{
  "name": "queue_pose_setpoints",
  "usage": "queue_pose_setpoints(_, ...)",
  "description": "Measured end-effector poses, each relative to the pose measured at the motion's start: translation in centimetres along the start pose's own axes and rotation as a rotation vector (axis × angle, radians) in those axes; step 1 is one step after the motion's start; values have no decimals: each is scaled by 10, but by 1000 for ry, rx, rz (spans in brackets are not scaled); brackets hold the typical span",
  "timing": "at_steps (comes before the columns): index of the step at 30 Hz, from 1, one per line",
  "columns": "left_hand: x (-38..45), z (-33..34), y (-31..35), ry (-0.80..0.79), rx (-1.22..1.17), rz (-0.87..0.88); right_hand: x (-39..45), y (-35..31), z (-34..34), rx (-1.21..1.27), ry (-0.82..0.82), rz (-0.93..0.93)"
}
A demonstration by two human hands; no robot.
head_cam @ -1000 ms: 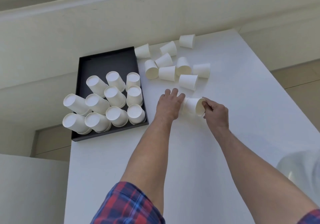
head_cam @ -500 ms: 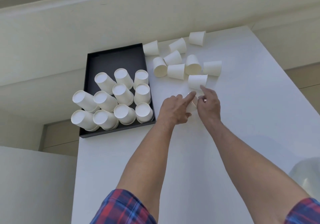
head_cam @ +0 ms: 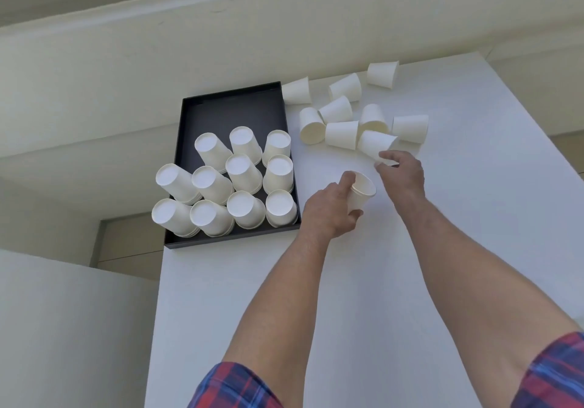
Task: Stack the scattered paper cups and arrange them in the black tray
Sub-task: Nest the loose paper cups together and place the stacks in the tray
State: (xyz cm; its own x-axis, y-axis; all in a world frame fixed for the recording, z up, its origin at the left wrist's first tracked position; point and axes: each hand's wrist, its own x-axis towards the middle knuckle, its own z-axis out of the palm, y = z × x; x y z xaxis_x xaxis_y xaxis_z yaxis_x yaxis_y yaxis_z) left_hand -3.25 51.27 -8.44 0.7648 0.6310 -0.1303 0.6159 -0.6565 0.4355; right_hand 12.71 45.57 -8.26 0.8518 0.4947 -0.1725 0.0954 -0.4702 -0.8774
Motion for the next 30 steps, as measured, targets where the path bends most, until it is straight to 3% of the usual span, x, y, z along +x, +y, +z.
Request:
queue_pose_setpoints(6,0,-2,2,-41,-87,-75,-19,2,3,235,214,-50)
queue_pose_setpoints(11,-3,-2,3,-58,-80,-87,-31,-1,-4,326,217,-194)
queue_pose_setpoints(14,-7,-5,2,-79,-102,-94,-35,-4,-8,349,165,-212)
queue_pose_setpoints(19,-18,-21,6,-30,-256,-95,-51,-8,-4,316,-101,-229)
queue_pose_setpoints(24,-30,-45,1,46,-462,-160,-72,-24,10,609,-115,-139)
queue_pose_setpoints(30,-36,-71,-18,168,-608,-203,-90,-48,33,661,-159,-161)
